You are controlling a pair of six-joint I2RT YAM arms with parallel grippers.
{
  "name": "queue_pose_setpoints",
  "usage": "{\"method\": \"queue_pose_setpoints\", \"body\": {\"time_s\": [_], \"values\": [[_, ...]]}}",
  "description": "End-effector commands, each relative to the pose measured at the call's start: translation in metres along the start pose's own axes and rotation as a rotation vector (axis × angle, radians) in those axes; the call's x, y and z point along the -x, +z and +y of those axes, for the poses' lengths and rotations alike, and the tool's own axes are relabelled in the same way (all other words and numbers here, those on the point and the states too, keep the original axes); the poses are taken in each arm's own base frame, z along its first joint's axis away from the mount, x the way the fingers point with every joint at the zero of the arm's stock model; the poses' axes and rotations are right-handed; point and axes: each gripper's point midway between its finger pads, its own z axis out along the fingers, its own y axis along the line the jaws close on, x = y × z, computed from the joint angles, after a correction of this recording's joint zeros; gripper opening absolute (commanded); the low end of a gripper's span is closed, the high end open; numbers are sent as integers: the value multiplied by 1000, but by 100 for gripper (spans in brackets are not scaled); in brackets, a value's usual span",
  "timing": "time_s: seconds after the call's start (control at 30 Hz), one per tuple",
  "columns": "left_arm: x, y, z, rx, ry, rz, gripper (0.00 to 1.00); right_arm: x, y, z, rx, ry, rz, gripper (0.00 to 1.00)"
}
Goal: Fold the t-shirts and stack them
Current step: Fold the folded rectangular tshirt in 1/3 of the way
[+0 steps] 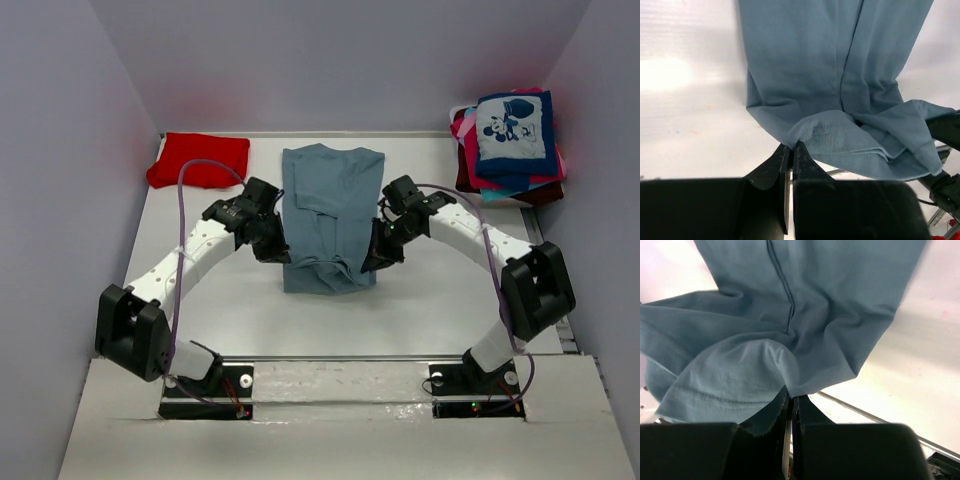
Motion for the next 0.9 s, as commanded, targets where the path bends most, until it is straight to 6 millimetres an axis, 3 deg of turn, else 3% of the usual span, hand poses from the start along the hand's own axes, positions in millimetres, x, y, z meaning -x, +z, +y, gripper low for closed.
{"method": "queue_pose_setpoints", "body": {"time_s": [0.0, 0.17, 0.27, 0.43, 0.6, 0.87], "values": [[41, -6, -12, -29, 75, -69, 6, 37, -11, 3, -4, -12, -61, 7], [72, 12, -17, -16, 84, -75, 6, 71, -16, 6, 3, -1, -100, 7], [95, 17, -29, -32, 93, -93, 6, 92, -16, 8, 11, 1, -113, 7], [117, 35, -37, -25, 89, -86, 6, 119, -13, 12, 11, 0, -115, 7], [141, 50, -33, -11, 69, -89, 6, 149, -14, 20, 21, -4, -138, 7], [168, 66, -19, 4, 29, -85, 6, 179, 0, 10, 5, 28, -121, 7]]}}
